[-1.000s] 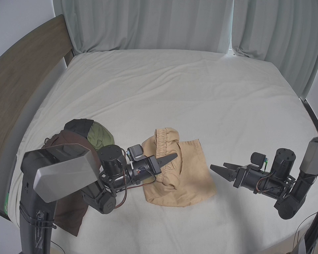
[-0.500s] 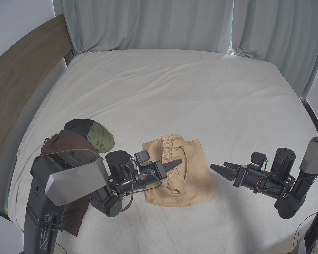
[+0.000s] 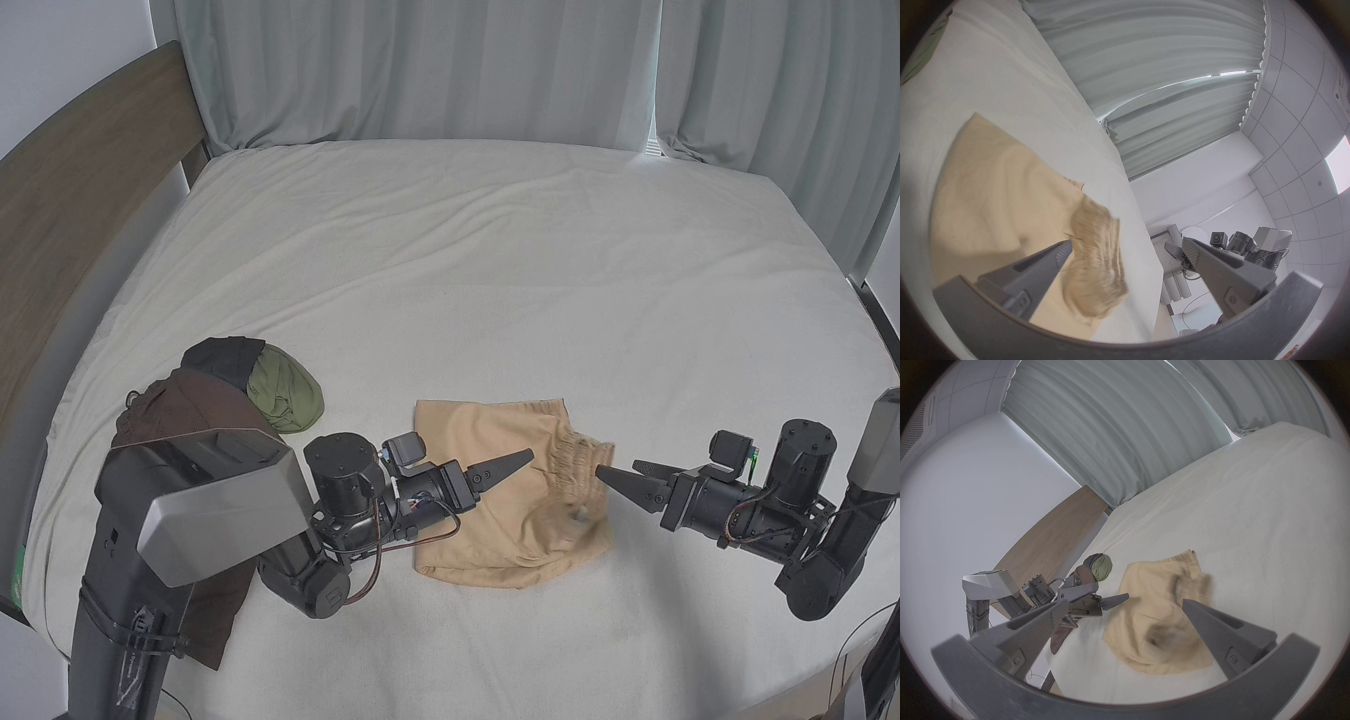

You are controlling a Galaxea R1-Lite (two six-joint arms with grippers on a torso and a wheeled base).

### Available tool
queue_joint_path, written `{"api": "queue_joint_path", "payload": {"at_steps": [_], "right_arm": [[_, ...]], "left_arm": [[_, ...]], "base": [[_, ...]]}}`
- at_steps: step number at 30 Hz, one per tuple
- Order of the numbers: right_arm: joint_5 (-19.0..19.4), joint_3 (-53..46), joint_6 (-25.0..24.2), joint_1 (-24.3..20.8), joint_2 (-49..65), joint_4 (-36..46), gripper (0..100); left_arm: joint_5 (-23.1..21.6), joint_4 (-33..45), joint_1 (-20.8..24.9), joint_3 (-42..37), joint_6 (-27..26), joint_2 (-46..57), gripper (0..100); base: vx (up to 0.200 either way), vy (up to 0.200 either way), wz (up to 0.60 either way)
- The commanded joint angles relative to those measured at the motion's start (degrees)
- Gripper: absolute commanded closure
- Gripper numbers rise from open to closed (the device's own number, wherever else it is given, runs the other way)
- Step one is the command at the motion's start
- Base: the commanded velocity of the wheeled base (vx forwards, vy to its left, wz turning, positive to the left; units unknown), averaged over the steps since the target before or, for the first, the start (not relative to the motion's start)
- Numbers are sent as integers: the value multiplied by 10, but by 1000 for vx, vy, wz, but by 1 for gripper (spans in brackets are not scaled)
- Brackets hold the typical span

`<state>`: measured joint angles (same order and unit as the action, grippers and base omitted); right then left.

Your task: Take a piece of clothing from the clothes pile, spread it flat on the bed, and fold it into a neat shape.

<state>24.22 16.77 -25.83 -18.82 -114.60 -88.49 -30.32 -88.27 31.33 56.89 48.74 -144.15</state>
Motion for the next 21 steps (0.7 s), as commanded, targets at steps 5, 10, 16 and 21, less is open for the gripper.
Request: {"api": "queue_joint_path", "payload": {"at_steps": [5,10,16,21], "right_arm": [[0,-3,1,-2,-4,0,0],[0,-4,1,-2,-9,0,0],[0,-6,1,-5,-13,0,0],[0,-7,1,-6,-13,0,0]], "left_arm": [[28,-4,2,-11,-11,-1,0],[40,-4,-9,-22,-36,14,0],[36,-3,-47,-70,-104,68,0],[36,-3,-67,-118,-162,108,0]], "base": [[0,0,0],[0,0,0],[0,0,0],[0,0,0]]}}
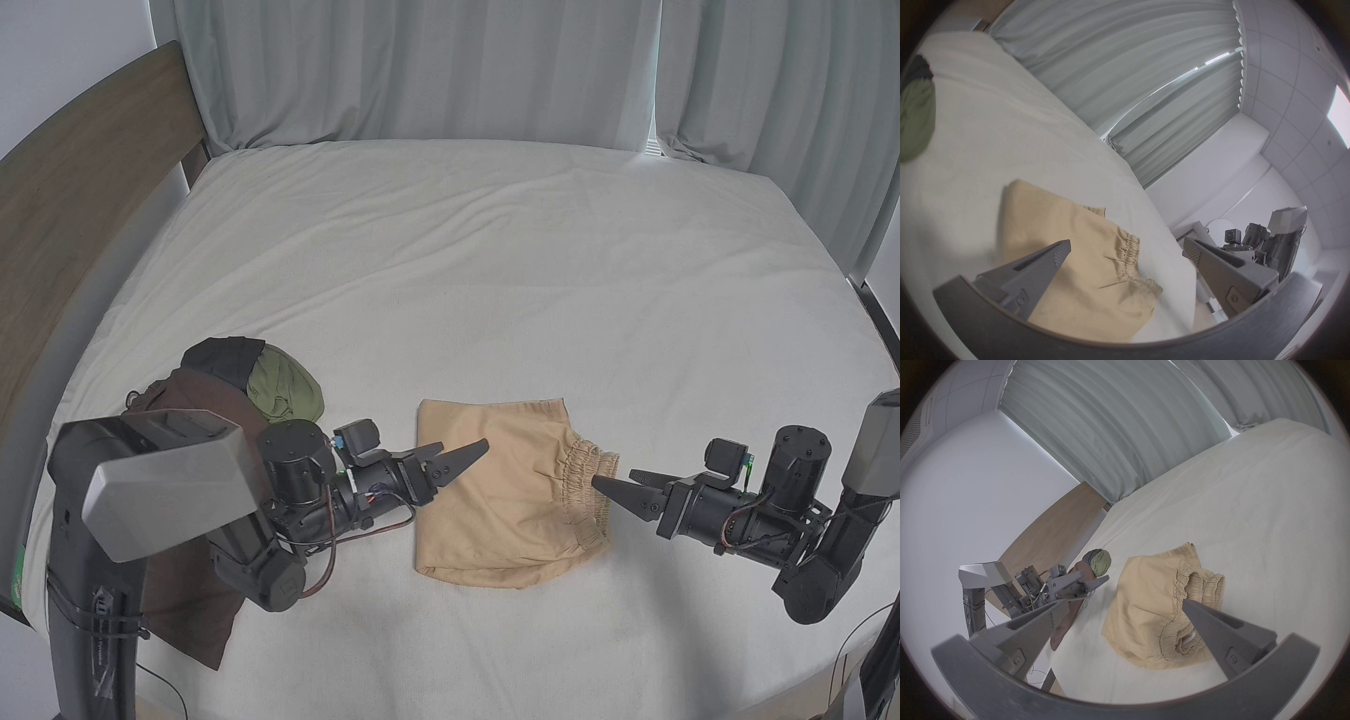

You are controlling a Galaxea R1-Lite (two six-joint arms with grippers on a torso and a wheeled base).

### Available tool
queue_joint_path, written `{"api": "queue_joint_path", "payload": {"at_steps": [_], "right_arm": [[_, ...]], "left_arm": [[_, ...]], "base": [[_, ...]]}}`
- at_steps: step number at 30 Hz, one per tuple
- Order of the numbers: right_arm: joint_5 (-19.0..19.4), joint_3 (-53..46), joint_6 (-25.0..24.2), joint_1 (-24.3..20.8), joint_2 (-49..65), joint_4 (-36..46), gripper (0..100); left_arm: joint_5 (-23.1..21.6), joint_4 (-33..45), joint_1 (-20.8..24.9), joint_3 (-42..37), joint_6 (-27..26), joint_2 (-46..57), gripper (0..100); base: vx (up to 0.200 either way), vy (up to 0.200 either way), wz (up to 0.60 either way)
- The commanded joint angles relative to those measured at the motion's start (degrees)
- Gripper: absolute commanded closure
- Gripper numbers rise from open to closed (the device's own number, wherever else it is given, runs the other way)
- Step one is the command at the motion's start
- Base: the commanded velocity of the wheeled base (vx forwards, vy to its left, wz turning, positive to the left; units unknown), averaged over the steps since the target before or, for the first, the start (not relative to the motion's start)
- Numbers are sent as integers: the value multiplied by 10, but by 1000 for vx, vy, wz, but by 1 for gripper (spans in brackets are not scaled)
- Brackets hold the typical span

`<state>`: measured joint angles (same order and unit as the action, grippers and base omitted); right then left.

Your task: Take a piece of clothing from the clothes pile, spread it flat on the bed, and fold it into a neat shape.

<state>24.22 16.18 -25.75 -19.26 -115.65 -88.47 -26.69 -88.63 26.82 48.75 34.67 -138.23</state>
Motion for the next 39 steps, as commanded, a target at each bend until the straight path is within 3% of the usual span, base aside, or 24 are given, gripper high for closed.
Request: {"api": "queue_joint_path", "payload": {"at_steps": [1,10,12,18,27,34,39], "right_arm": [[0,-1,0,-2,-3,0,0],[0,-5,2,-3,-3,0,0],[0,-11,2,-3,-3,0,0],[0,-12,2,-4,-3,0,0],[0,-16,2,-7,-11,0,0],[0,-16,2,-8,-28,0,0],[0,-15,2,-6,-40,-1,0]], "left_arm": [[0,0,-22,-37,-22,49,0],[-25,-1,-124,-125,-179,113,0],[-44,-1,-150,-157,-254,141,0],[-89,-1,-210,-190,-358,182,0],[-158,-1,-254,-241,-378,241,0],[-166,-1,-273,-242,-388,238,0],[-187,-1,-294,-248,-435,221,0]], "base": [[0,0,0],[0,0,0],[0,0,0],[0,0,0],[0,0,0],[0,0,0],[0,0,0]]}}
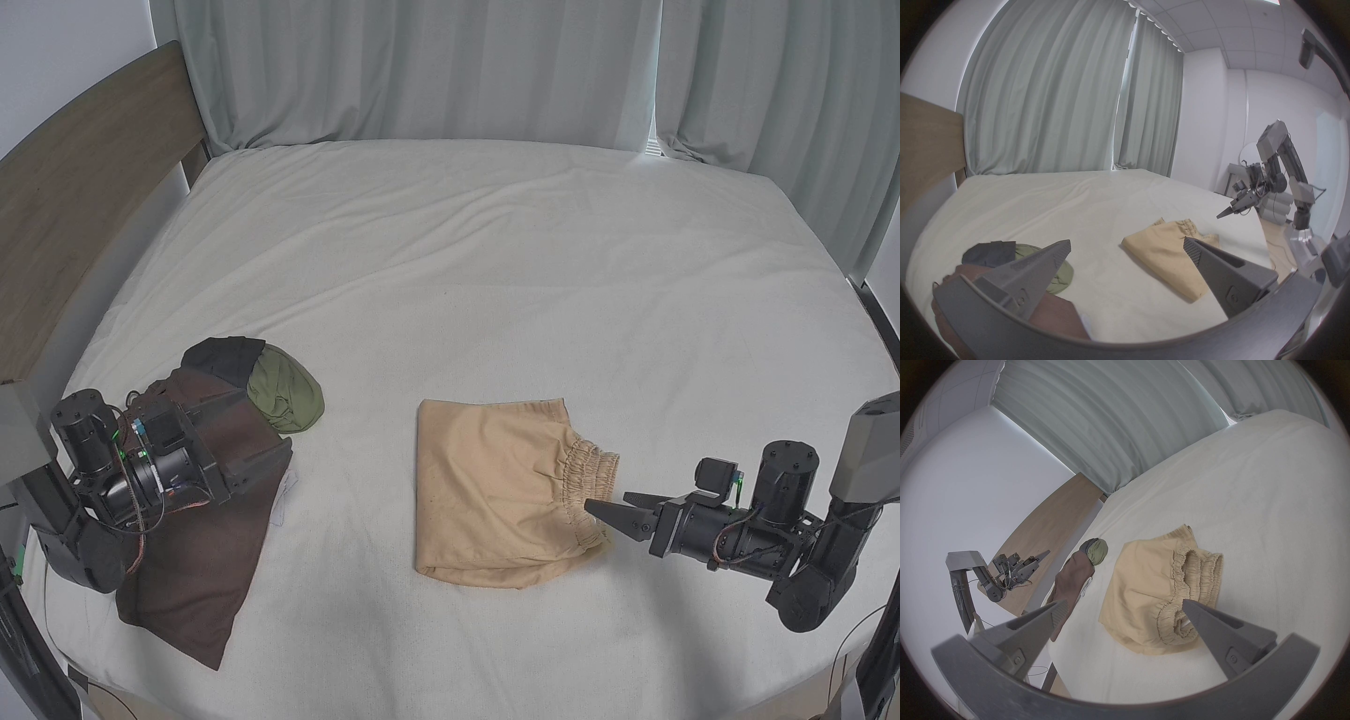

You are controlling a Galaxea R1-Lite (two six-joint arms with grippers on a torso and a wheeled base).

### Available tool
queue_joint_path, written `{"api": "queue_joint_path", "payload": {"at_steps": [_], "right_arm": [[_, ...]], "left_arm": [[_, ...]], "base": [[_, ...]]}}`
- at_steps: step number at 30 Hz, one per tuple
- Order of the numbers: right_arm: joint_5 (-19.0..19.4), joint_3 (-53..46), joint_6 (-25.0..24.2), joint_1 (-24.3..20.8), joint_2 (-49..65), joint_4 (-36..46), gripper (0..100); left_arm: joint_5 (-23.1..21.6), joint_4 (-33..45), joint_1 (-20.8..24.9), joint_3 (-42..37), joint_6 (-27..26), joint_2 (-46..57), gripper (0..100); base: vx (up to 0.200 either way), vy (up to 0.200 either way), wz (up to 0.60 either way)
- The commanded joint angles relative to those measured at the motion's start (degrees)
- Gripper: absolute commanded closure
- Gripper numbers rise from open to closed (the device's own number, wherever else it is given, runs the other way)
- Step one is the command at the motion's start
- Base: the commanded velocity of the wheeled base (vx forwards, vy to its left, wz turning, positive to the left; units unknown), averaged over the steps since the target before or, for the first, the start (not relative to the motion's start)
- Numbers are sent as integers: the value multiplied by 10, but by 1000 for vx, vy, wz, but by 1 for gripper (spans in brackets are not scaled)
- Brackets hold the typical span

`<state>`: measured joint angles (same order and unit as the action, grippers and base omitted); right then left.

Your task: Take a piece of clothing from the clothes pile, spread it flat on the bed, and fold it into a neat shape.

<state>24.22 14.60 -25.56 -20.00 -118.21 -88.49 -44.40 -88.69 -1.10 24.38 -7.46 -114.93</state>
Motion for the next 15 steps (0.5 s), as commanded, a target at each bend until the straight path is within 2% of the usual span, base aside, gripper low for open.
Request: {"api": "queue_joint_path", "payload": {"at_steps": [1,6,15], "right_arm": [[0,1,0,1,-17,-1,0],[-3,0,0,6,-35,0,0],[-4,10,0,10,-100,-2,0]], "left_arm": [[-16,1,-21,-6,-23,-15,0],[-36,1,-34,-21,-30,-13,0],[-37,0,-34,-23,-32,-12,0]], "base": [[0,0,0],[0,0,0],[0,0,0]]}}
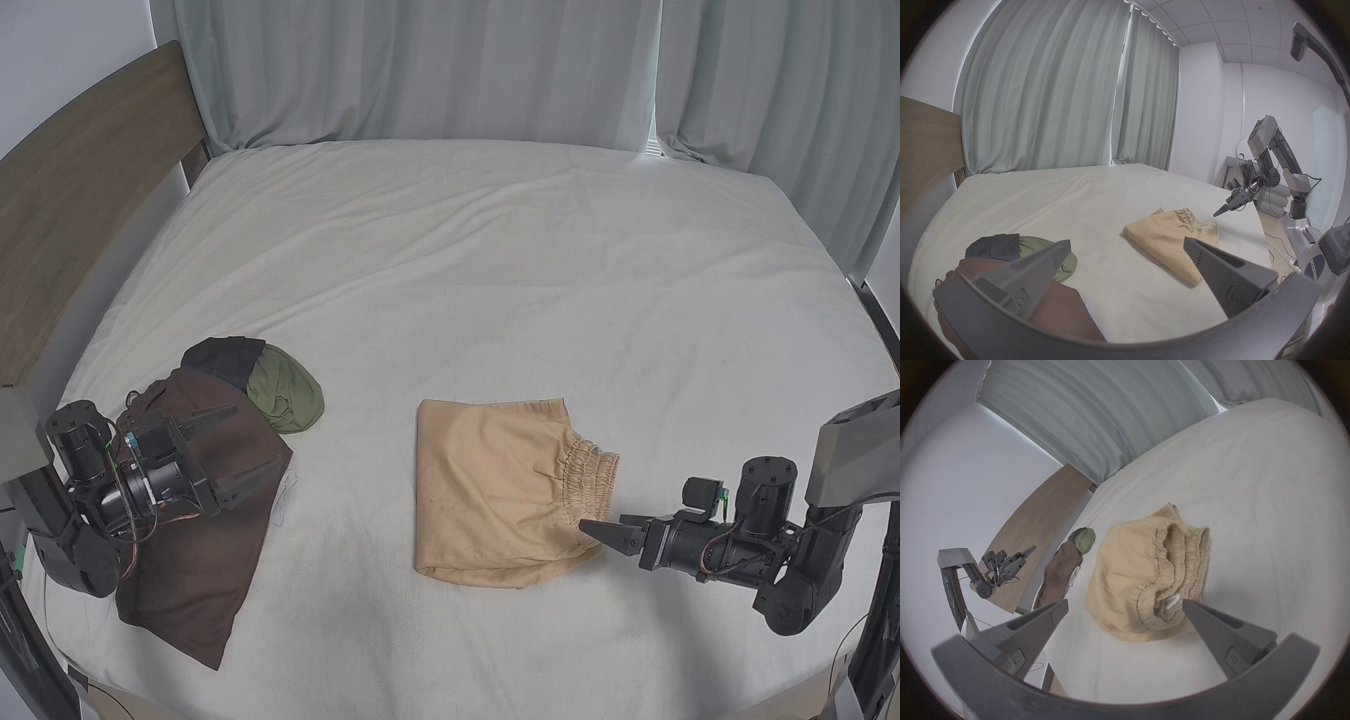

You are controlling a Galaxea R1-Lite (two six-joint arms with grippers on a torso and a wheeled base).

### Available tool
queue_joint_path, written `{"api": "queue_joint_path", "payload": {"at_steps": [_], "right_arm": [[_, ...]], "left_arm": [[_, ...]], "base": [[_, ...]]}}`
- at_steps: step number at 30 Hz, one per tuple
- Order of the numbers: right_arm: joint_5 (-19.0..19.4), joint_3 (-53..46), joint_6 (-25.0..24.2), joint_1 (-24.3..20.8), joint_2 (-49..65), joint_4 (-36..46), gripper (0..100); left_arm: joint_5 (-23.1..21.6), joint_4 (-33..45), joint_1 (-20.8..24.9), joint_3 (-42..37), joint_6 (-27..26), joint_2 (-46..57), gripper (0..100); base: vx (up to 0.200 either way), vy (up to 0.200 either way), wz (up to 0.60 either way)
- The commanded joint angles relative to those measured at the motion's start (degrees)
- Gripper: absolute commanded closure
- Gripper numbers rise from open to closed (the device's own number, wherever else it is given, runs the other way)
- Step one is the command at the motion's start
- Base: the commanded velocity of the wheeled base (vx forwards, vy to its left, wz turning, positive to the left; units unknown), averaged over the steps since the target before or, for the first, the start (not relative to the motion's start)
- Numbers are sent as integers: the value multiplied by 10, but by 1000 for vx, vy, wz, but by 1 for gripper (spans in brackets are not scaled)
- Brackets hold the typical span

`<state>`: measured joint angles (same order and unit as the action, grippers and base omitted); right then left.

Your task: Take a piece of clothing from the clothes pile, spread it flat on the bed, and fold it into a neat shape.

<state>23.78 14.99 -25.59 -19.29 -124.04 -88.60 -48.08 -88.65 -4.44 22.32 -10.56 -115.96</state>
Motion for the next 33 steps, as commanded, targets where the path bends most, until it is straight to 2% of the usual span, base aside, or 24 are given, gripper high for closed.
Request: {"api": "queue_joint_path", "payload": {"at_steps": [1,25,33], "right_arm": [[0,7,0,3,-47,-1,0],[-1,99,-8,20,-179,-1,0],[-2,125,-25,14,-183,-1,0]], "left_arm": [[0,0,0,-3,-1,-1,0],[-5,0,2,-18,-5,4,0],[-6,0,6,-20,-5,3,0]], "base": [[0,0,0],[0,0,0],[0,0,0]]}}
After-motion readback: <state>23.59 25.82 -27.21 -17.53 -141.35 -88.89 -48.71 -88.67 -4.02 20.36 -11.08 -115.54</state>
